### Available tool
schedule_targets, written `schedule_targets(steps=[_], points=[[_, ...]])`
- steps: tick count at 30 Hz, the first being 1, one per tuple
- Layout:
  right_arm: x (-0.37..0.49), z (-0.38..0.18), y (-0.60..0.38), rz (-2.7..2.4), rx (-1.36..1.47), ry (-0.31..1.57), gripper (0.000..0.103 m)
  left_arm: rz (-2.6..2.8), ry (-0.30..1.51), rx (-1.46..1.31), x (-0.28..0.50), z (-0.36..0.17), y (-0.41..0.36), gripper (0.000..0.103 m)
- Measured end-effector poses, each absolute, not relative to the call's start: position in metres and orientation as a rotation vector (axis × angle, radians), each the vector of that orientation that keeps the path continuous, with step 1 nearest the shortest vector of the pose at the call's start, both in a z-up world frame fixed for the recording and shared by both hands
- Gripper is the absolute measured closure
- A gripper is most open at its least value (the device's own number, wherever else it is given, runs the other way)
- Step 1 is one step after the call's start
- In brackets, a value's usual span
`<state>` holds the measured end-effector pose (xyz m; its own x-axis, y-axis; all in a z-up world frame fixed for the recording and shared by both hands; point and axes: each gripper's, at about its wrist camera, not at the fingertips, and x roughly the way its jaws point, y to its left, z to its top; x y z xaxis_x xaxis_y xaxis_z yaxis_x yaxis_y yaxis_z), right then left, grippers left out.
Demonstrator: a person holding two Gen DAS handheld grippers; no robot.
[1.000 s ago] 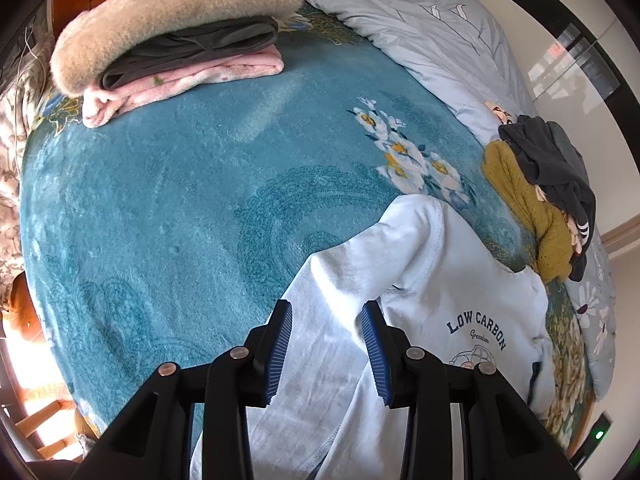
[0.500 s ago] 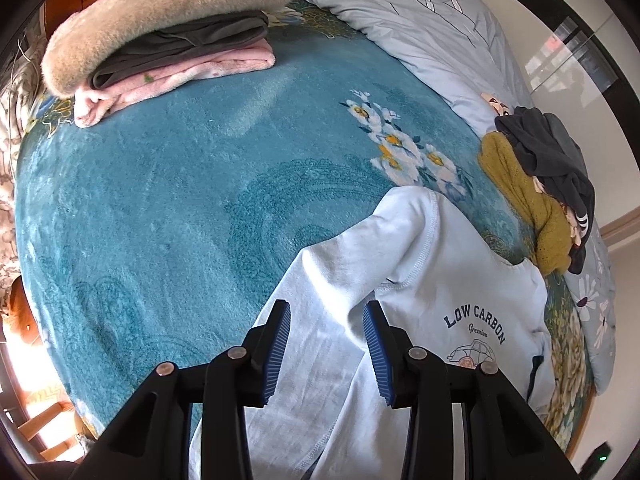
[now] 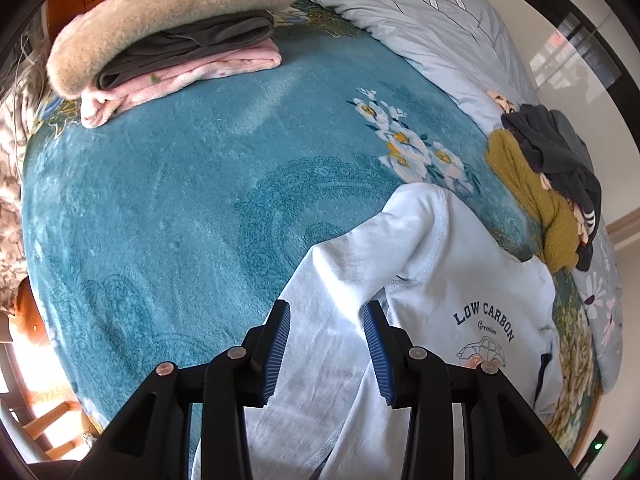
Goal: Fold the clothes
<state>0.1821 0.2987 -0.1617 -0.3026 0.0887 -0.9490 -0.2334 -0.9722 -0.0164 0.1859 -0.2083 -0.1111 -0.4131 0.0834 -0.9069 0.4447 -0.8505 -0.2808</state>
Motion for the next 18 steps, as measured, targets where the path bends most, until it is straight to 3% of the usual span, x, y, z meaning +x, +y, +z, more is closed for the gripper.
schedule_targets(steps=[2, 4, 8, 10, 12, 18], points=[[0.172, -0.146, 0.314, 2.365, -1.613, 0.047, 0.102, -2.356, 0.718, 1.561, 0.185, -0.112, -0.207, 0.061], [0.162, -0.131, 0.334, 2.361, -1.562, 0.049, 0.102, -2.351, 0.711, 1.562, 0.185, -0.113, -0.207, 0.061], [0.157, -0.123, 0.348, 2.525, -1.660, 0.471, 0.100, -2.343, 0.702, 1.565, 0.182, -0.115, -0.204, 0.061], [0.160, -0.133, 0.331, 2.582, -1.720, 0.575, 0.091, -2.345, 0.693, 1.570, 0.181, -0.115, -0.202, 0.061], [0.162, -0.143, 0.315, 2.593, -1.748, 0.547, 0.072, -2.351, 0.677, 1.578, 0.181, -0.116, -0.200, 0.061], [0.163, -0.176, 0.284, 2.547, -1.833, 0.467, 0.069, -2.336, 0.679, 1.580, 0.182, -0.118, -0.203, 0.061]])
